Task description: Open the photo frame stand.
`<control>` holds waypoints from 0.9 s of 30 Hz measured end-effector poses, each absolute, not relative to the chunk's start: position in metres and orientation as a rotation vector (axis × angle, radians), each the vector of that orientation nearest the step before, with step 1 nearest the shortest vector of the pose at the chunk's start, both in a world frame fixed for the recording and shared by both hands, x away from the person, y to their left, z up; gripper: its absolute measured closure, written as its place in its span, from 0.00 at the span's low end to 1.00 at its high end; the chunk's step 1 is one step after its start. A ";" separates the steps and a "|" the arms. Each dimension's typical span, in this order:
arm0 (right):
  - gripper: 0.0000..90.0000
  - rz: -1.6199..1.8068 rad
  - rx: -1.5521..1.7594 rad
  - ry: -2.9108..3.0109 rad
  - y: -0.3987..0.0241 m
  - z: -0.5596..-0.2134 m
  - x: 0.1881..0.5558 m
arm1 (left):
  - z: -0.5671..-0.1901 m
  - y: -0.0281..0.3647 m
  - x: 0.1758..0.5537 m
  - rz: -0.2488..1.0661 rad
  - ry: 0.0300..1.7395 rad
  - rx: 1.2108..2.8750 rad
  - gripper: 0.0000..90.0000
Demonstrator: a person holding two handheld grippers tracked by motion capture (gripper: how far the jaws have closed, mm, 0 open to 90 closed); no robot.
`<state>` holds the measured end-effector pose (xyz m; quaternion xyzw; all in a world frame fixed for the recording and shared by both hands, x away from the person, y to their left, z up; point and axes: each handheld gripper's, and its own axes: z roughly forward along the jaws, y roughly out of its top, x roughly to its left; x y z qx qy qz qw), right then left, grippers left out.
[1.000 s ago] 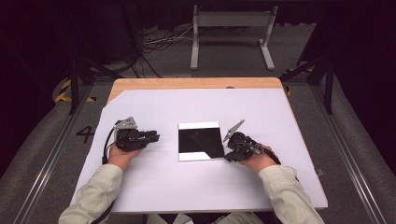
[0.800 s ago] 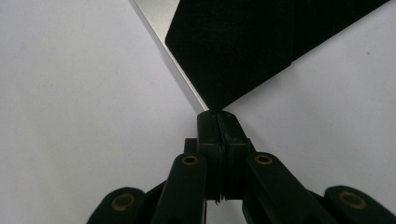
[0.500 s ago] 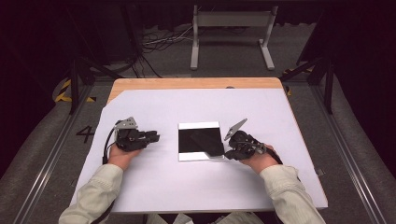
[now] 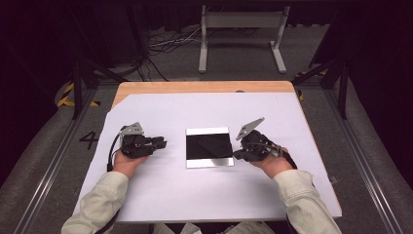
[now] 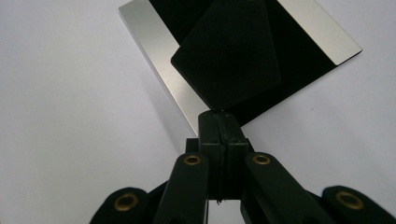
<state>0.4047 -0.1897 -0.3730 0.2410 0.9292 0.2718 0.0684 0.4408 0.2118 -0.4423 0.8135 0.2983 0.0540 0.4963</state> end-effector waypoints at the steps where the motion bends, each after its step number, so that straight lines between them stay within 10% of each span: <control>1: 0.99 0.827 0.727 2.793 -0.189 -0.372 0.405 | -0.442 0.212 0.441 0.130 0.720 1.971 0.78; 27: 0.99 0.989 0.731 2.655 -0.189 -0.361 0.400 | -0.443 0.211 0.440 0.131 0.722 1.975 0.78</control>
